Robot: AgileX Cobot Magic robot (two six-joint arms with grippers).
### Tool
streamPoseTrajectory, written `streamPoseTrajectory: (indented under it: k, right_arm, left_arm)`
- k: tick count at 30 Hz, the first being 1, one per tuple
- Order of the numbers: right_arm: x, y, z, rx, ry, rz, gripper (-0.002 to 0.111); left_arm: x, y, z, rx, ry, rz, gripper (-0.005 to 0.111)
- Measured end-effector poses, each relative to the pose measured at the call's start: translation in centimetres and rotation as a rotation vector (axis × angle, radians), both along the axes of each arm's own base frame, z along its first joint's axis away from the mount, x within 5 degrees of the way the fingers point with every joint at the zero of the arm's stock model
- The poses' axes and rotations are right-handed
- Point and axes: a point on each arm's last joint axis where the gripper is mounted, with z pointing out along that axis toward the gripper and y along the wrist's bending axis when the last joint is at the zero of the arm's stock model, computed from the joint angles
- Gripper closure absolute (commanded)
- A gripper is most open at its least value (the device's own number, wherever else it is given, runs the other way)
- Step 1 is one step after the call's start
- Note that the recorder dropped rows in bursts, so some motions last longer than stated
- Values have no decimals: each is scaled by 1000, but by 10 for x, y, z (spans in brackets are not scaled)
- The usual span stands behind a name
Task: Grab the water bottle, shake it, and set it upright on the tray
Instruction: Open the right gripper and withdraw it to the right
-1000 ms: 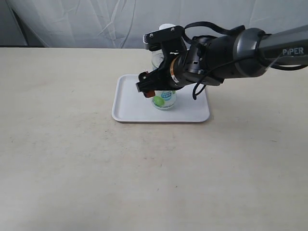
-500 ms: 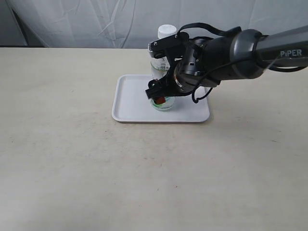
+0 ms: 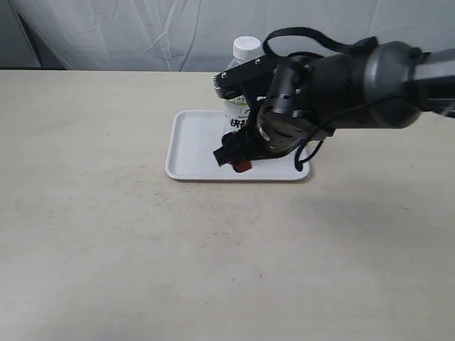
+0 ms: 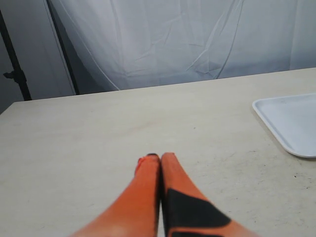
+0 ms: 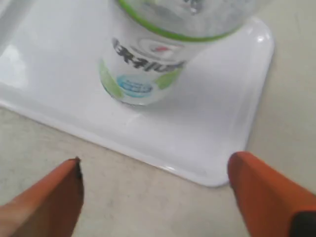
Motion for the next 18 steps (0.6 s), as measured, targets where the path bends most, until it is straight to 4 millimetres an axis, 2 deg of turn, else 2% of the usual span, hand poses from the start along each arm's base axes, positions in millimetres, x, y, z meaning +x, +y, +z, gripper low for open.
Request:
streamPoseTrajectory:
  k: [1, 2, 8, 10, 14, 18]
  right_arm:
    - [-5, -8, 9, -5, -5, -18, 87]
    - [-12, -20, 19, -25, -10, -56, 106]
    - [-44, -76, 68, -77, -42, -286, 109]
    - [-67, -107, 98, -42, -62, -372, 109]
    - [-98, -143, 128, 22, -67, -458, 109]
    - [-128, -176, 158, 176, -101, -488, 109]
  left_arm:
    - [0, 0, 0, 0, 0, 0, 106]
    - [0, 0, 0, 0, 0, 0, 106]
    - [0, 0, 0, 0, 0, 0, 106]
    - [0, 0, 0, 0, 0, 0, 106]
    - [0, 0, 0, 0, 0, 0, 106]
    - [0, 0, 0, 0, 0, 0, 106]
